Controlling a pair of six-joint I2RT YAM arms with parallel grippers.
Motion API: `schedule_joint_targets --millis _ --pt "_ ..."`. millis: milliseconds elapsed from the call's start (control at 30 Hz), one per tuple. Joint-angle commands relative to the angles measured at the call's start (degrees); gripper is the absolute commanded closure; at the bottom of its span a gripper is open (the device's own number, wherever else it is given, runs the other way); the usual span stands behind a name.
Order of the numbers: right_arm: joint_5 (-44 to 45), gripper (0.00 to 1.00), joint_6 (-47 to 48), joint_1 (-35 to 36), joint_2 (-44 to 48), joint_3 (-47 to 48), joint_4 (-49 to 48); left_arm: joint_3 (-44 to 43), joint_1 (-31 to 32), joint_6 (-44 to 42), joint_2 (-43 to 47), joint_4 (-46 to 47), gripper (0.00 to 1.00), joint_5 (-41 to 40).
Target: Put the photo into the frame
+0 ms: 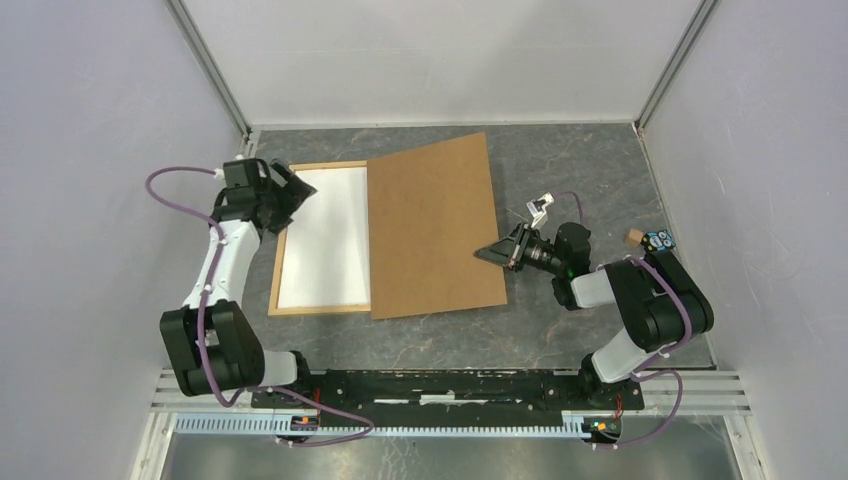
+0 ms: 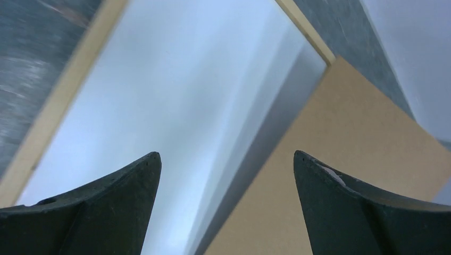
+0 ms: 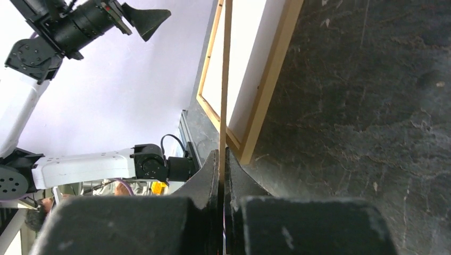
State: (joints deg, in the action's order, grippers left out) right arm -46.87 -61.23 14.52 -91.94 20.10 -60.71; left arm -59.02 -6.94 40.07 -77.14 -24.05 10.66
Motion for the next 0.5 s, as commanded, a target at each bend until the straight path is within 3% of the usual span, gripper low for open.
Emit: schedule_joint_targets --millis 0,233,467 --pt "0.25 1.0 -3.33 -0.38 0.57 5.45 -9.5 -4.44 -5.52 -0.39 -1.85 1.51 0.0 -9.89" --pt "5.06 1.0 -7.55 0.37 -1.8 17.85 -6.24 -3.91 -16.49 0.66 -11.76 8.1 0.0 -1.15" --pt "6.92 1.0 -8.61 1.22 -8.36 32.07 -5.05 -8.02 -18.18 -2.99 -25.08 8.26 0.0 6.37"
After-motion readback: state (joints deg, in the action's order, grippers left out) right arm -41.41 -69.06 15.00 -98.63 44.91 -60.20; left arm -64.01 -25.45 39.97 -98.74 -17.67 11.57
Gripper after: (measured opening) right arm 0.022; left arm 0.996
